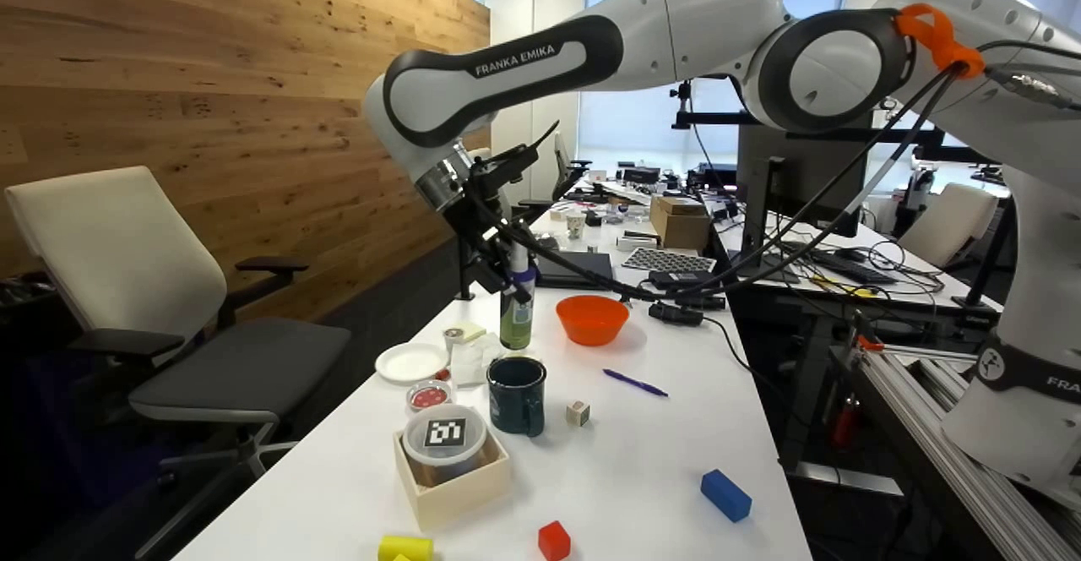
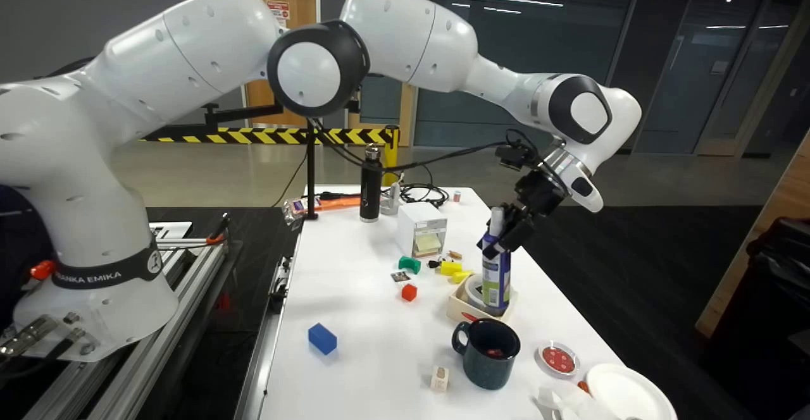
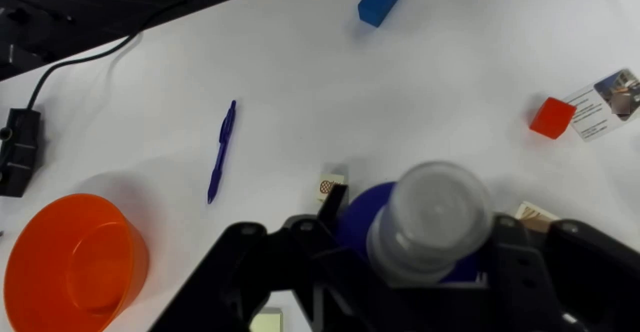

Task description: Remove the blue bottle from the mug and put it on the table

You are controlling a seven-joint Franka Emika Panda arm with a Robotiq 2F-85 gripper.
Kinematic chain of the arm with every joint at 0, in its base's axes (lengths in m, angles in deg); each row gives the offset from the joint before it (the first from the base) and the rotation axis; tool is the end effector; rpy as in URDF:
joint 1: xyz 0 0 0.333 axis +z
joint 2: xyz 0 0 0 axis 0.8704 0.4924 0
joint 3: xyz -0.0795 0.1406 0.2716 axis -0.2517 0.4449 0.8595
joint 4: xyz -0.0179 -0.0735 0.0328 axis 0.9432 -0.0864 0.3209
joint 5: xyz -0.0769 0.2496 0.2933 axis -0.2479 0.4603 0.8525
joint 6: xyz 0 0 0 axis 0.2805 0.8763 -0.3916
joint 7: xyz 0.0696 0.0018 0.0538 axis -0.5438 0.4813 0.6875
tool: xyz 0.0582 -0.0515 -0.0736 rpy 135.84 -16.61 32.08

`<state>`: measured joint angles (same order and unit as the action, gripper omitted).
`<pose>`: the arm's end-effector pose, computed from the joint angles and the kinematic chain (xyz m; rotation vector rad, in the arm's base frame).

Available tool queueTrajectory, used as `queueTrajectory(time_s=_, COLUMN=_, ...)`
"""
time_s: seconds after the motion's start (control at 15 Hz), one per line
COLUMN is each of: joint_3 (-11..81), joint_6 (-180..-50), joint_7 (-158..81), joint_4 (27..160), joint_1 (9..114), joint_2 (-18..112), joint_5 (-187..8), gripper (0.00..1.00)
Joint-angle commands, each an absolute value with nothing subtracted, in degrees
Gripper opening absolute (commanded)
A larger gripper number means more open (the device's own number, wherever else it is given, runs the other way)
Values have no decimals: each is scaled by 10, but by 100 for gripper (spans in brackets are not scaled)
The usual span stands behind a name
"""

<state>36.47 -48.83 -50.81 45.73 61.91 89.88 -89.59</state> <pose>0.7157 -0.0073 0.2748 2.7979 -0.4270 -0.8766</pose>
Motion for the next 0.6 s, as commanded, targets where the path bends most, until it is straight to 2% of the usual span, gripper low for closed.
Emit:
queueTrajectory(time_s=0.0, joint_3=383, joint_6=-443, joint_7=-507, joint_4=484, joint_1=616, joint_2=868, joint_5=-870, gripper=23)
queueTrajectory(time_s=0.27, joint_3=404, joint_6=-424, joint_7=-504, joint_4=496, joint_1=618, joint_2=866, joint_5=-862, gripper=23)
queueTrajectory(time_s=0.53, joint_3=426, joint_6=-475, joint_7=-506, joint_4=534, joint_1=613, joint_2=870, joint_5=-852, gripper=23)
